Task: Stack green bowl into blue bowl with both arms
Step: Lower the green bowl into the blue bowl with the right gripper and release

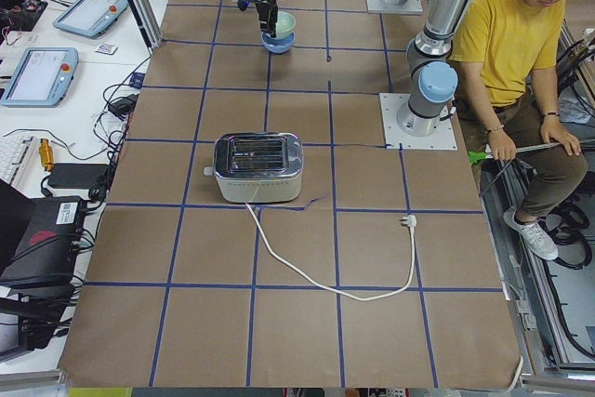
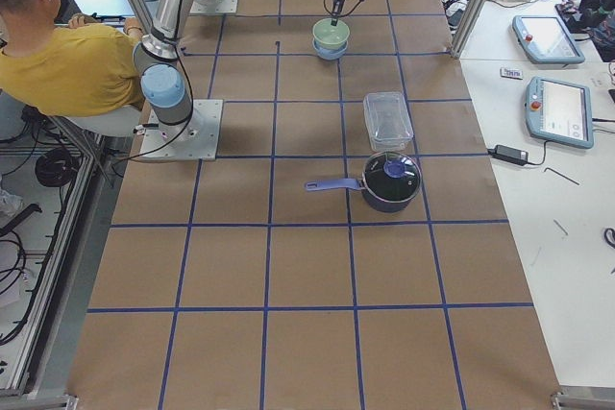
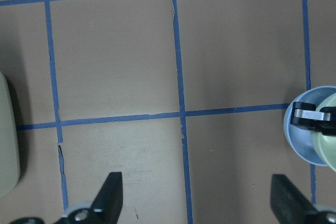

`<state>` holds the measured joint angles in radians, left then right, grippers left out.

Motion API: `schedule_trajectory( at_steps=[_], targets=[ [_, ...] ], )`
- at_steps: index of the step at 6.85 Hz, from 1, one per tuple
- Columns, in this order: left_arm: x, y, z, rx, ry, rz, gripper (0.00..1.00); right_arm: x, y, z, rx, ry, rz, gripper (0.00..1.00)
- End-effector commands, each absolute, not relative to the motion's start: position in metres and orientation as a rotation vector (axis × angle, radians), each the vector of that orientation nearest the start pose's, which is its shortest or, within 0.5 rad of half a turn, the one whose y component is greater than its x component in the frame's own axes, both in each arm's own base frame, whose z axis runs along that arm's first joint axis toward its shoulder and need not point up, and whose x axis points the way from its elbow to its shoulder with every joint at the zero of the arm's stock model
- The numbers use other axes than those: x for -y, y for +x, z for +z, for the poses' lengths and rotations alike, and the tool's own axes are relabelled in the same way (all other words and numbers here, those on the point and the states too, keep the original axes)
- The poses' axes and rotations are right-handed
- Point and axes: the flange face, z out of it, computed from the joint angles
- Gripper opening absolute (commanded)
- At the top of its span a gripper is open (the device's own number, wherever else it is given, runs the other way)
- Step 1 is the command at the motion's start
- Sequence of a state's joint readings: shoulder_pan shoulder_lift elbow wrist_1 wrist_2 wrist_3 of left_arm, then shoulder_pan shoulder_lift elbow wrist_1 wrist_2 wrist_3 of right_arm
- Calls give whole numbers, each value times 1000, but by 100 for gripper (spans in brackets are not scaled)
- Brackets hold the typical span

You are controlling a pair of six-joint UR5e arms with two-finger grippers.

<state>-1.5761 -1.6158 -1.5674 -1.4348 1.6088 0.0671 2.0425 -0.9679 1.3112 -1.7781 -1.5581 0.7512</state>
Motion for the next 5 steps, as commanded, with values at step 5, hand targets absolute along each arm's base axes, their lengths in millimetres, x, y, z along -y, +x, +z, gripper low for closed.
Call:
schedule_trajectory(
  at_steps=[5],
  targets=[
    [518,-133,480,-3097,109,-141,100,589,359,347,-3160,295,101,100]
  ],
)
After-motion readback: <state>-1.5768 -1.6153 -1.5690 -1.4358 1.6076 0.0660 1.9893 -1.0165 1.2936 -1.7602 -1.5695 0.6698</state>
